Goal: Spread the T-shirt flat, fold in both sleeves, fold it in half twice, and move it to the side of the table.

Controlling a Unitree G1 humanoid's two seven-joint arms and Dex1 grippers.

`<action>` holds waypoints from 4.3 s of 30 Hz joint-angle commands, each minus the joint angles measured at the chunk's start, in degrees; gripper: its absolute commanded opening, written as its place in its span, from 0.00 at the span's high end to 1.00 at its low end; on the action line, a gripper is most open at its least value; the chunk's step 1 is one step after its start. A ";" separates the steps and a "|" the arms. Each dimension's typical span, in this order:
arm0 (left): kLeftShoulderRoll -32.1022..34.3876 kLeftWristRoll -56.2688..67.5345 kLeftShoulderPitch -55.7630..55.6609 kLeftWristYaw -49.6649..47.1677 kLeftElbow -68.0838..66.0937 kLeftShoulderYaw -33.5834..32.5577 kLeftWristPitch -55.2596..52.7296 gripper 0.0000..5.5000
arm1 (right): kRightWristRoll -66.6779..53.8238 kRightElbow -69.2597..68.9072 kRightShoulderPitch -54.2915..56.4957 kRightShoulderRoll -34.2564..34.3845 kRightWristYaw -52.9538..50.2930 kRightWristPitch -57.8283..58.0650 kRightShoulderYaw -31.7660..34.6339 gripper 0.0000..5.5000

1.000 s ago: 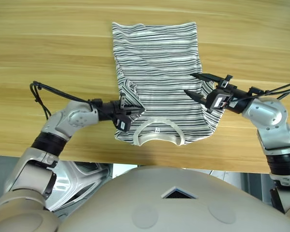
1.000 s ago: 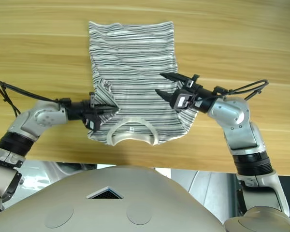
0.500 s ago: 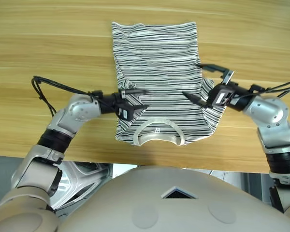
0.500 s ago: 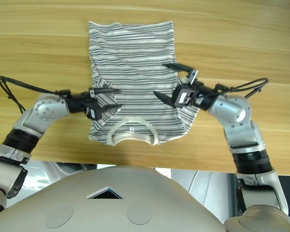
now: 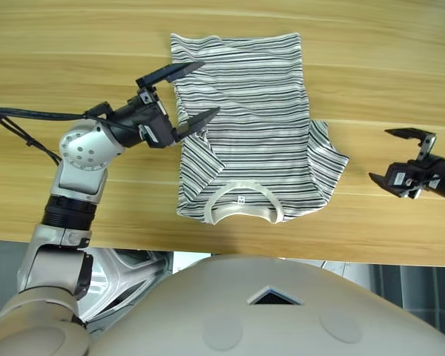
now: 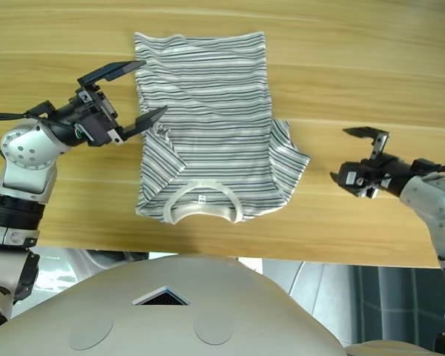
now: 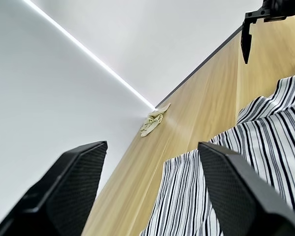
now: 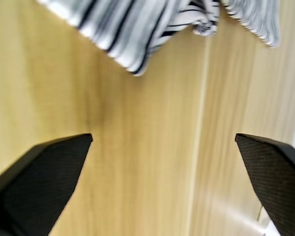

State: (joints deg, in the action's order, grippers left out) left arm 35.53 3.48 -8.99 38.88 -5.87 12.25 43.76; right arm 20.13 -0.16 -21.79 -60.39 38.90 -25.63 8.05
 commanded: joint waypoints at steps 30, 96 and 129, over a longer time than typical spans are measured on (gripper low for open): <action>-0.64 -5.32 1.04 -0.45 -0.52 -1.64 0.72 0.38 | 0.94 4.41 9.05 7.60 -1.61 0.78 -17.46 0.46; -3.42 -9.14 0.16 -2.63 -6.07 0.46 2.79 0.38 | 9.54 -9.79 19.96 11.01 5.78 3.86 -27.44 0.99; -3.46 -5.61 1.24 1.18 -6.66 3.22 1.64 0.27 | 2.84 -7.15 25.83 16.13 7.41 5.08 -29.50 0.83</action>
State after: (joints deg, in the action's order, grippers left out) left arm 31.55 -2.90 -7.75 38.86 -12.60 14.99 46.18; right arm 24.11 -6.77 3.13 -44.89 46.24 -21.41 -22.42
